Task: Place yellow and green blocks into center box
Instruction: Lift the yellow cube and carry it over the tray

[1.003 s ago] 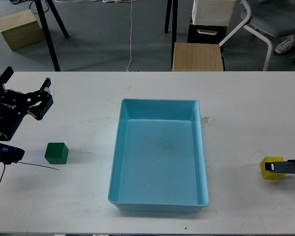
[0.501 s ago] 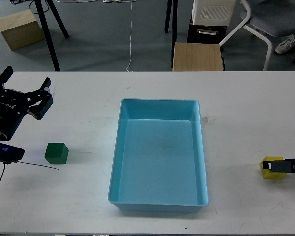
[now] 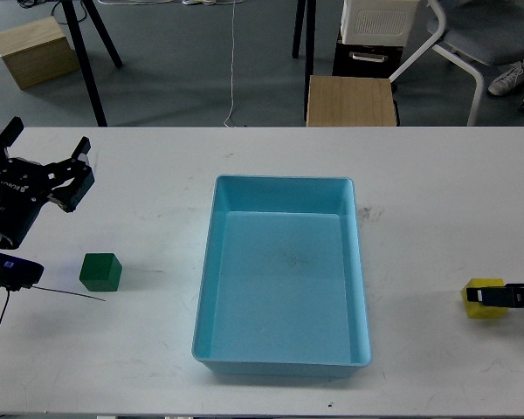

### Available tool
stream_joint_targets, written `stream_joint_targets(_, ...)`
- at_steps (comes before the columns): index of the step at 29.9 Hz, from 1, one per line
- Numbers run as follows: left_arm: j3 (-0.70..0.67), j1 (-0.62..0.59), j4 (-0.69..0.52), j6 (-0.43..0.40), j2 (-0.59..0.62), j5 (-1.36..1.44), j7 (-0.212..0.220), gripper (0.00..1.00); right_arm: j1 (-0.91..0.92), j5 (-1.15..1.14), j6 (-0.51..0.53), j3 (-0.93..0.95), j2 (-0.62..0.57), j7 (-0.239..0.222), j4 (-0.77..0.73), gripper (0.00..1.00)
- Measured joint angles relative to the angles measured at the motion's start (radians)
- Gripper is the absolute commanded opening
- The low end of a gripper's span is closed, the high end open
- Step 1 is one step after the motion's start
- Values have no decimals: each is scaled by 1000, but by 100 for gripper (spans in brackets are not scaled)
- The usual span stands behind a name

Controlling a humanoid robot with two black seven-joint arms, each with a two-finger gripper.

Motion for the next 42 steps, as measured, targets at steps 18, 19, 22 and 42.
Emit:
stream_joint_targets(18,0,-1,0,0,0,0,0,100,0,-2,1,0,-1,28,4,33)
stream_joint_targets(19,0,-1,0,0,0,0,0,100,0,-2,1,0,-1,29,4,33)
stream_joint_targets(22,0,-1,0,0,0,0,0,100,2,1,0,0,-3,32,10,33)
stream_joint_targets(42,2,1,0,0,21,-2,-8,100,280,282,-31,138,-173,130,245,33)
